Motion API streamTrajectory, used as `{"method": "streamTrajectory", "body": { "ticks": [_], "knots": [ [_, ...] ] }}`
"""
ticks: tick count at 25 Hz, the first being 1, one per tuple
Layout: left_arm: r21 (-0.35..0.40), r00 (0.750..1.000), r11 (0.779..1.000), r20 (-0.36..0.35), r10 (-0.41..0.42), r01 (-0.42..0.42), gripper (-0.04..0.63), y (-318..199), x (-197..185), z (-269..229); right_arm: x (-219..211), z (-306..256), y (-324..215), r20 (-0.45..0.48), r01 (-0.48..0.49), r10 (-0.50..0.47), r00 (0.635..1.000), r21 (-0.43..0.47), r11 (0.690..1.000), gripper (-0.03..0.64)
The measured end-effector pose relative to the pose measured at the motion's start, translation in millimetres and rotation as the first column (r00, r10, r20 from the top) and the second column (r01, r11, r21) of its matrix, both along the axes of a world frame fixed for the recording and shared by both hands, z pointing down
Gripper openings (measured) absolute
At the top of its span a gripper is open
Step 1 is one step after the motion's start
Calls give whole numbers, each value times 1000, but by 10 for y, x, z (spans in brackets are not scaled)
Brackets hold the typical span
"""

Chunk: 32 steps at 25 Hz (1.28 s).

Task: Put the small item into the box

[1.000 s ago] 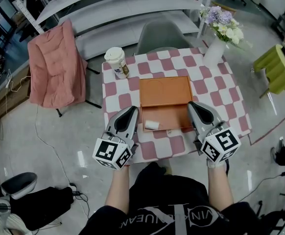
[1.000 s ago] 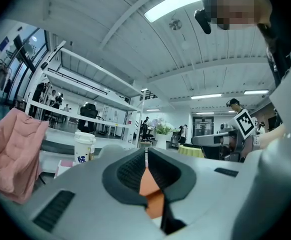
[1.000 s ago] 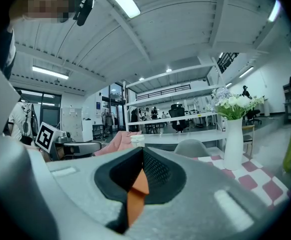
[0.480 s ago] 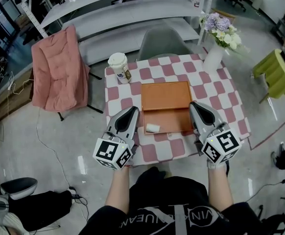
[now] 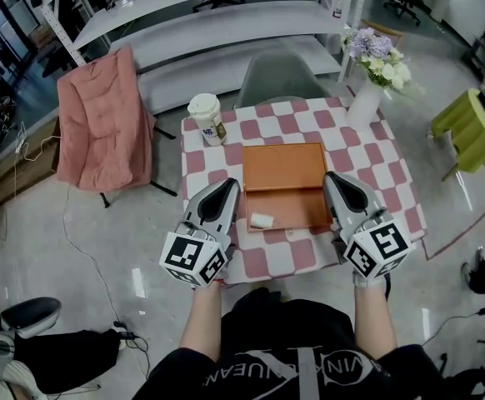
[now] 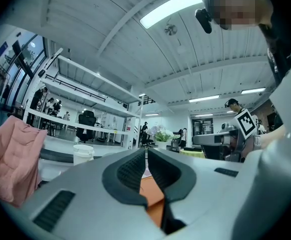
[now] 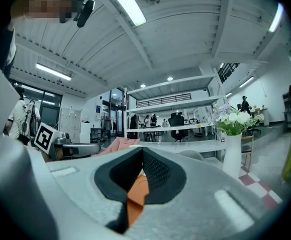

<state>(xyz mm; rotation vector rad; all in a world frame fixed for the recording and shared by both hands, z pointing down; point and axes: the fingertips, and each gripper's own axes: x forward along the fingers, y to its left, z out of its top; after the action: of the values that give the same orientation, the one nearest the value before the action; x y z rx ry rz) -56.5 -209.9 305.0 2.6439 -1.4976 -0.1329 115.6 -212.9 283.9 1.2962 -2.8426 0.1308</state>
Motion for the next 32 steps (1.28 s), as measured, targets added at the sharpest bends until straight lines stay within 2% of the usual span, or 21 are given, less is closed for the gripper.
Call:
{"method": "streamTrajectory", "body": {
  "ticks": [15, 32],
  "knots": [
    [-3, 1000, 1000, 1, 2, -2, 23, -88, -38, -2, -12, -45, -88, 3, -15, 15, 1000, 14, 1000, 6],
    [-31, 1000, 1000, -9, -1, 1, 23, -240, -103, 132, -87, 84, -243, -5, -6, 6, 1000, -19, 1000, 6]
  ]
}}
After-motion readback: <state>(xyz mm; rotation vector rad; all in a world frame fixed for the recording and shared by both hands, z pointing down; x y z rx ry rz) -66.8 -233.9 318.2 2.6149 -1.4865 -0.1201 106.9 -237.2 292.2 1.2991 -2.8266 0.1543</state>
